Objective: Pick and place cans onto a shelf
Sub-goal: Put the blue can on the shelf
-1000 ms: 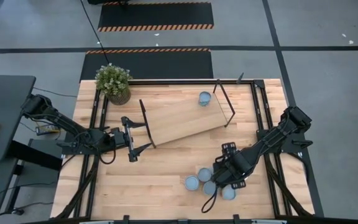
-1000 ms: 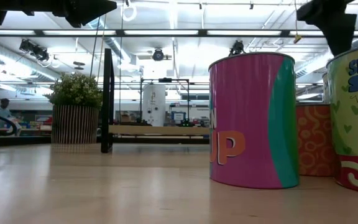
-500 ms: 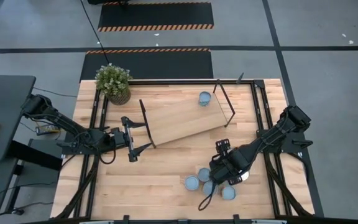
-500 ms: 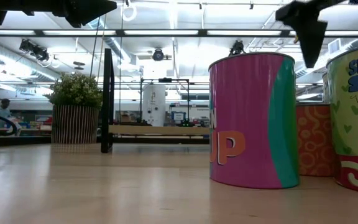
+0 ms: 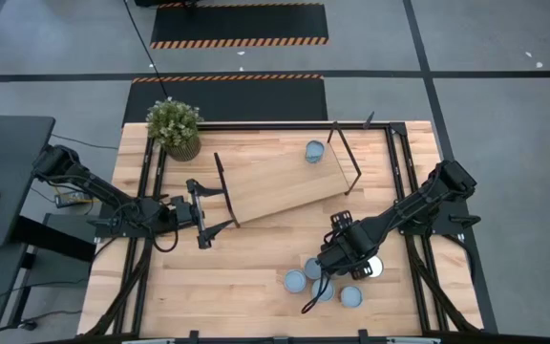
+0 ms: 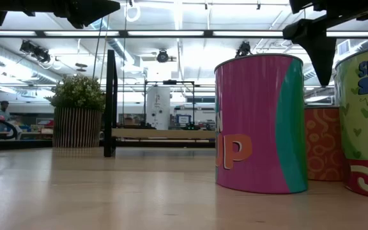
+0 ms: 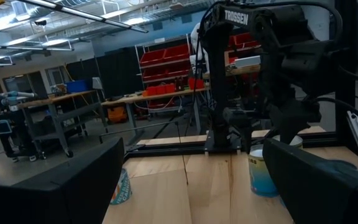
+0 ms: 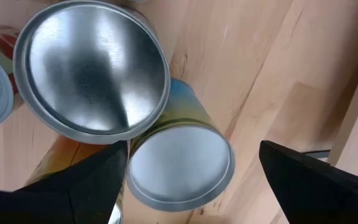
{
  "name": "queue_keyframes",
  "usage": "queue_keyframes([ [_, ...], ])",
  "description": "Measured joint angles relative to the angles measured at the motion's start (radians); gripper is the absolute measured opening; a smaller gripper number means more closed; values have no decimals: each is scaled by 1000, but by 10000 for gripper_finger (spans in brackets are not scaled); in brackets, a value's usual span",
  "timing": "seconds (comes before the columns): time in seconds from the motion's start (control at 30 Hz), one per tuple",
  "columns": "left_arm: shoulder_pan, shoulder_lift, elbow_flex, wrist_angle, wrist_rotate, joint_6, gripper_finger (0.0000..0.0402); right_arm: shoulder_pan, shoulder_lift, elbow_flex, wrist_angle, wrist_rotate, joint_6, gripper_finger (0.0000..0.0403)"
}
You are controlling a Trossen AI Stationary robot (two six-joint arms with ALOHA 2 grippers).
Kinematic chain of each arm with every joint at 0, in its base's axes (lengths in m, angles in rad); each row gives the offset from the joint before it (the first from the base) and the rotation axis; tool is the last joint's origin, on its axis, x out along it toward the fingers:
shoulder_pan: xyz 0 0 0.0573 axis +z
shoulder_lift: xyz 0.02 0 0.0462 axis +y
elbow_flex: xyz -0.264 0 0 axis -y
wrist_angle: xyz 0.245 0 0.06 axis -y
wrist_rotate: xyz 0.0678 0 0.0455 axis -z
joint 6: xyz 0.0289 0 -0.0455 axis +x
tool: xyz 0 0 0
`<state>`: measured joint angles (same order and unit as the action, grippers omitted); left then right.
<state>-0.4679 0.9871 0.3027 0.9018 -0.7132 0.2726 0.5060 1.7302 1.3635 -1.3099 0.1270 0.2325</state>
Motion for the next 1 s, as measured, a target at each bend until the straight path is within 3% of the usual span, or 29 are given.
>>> queue_keyframes([
  [0.23,0,0,0,1,0,0,389,0,3,63,-52,11,34,373],
  [1.0,0,-1,0,1,0,0,389,18,3,-12,4,10,35,373],
])
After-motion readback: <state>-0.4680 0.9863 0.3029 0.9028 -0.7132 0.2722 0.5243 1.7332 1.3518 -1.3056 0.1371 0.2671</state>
